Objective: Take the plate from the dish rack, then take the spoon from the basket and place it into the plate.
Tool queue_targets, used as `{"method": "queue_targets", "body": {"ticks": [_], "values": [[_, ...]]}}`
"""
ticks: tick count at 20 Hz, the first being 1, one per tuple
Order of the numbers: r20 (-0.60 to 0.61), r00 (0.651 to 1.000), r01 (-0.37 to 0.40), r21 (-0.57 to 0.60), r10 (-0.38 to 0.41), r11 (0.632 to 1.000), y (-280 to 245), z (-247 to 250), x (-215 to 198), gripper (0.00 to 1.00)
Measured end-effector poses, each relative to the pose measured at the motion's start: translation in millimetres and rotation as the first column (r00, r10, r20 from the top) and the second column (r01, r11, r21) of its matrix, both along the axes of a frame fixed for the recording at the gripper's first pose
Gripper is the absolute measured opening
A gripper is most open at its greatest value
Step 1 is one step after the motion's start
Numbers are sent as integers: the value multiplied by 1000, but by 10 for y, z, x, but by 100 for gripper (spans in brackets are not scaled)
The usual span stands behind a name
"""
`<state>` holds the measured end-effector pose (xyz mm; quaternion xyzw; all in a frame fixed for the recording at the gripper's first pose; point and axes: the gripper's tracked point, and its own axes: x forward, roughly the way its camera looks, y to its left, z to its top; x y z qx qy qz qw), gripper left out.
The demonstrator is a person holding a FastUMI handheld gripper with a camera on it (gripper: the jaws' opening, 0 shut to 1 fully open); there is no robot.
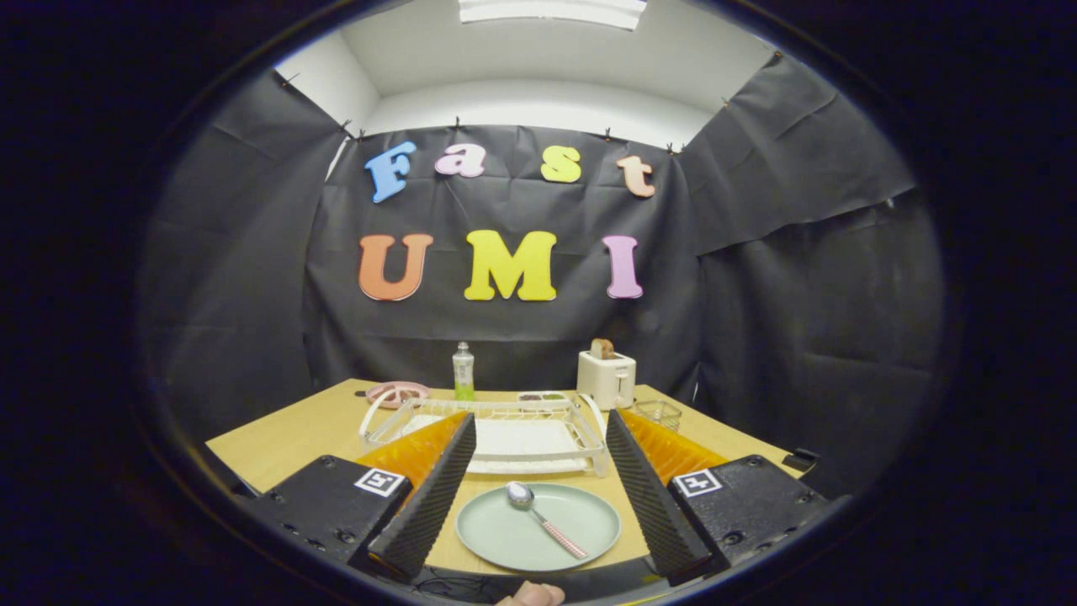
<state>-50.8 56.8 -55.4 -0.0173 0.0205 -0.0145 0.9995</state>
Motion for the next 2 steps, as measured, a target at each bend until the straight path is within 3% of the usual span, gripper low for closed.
{"method": "queue_targets", "body": {"ticks": [2], "values": [[4,1000,3,6,-3,1000,23,30,-31,100]]}}
